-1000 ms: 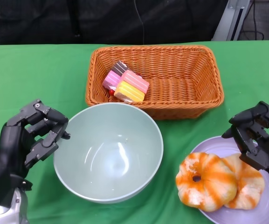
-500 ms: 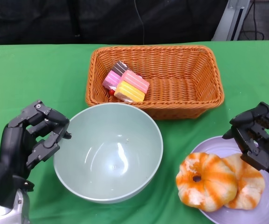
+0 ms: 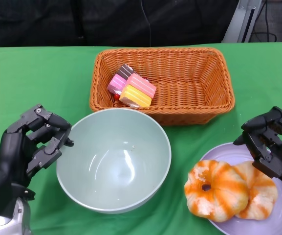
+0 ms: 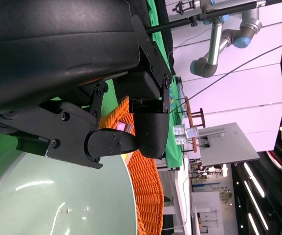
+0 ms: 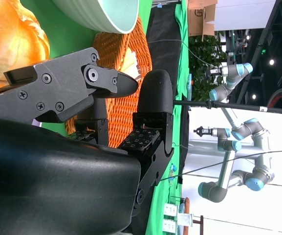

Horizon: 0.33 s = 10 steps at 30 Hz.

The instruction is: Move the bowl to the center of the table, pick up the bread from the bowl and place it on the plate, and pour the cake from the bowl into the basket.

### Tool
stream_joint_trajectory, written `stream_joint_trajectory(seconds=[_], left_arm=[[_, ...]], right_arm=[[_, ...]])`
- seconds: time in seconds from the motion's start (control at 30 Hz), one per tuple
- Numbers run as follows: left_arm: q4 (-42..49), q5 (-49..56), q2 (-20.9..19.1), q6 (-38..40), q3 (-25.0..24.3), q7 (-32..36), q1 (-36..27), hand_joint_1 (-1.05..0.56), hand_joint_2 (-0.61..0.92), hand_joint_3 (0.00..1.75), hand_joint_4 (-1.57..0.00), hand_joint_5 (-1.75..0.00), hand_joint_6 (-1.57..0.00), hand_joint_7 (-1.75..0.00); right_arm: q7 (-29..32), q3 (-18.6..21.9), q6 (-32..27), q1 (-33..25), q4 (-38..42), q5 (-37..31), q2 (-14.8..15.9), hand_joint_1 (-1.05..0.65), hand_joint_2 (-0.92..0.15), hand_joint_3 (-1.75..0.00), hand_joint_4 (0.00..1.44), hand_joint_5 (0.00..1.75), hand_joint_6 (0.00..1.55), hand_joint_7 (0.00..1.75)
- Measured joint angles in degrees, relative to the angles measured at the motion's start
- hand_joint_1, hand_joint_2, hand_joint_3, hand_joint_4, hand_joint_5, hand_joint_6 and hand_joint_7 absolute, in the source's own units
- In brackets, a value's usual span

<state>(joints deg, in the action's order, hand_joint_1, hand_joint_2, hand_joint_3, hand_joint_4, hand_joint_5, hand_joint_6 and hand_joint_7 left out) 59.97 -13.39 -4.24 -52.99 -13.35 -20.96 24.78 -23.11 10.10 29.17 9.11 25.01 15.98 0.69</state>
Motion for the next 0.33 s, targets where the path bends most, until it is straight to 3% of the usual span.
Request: stream_joint_trajectory(seconds=[0.33], left_arm=[[0.22,-0.11,0.17,0.00,-0.68,-0.76,0.36,-0.14,0.92,0.36,-0.74,-1.59,-0.78,-1.31]], right_arm=[[0.61,0.20,0.76,0.24,0.79,0.05,-0.01,-0.10,-0.79,-0.63,0.77,1.49,0.70,1.17]])
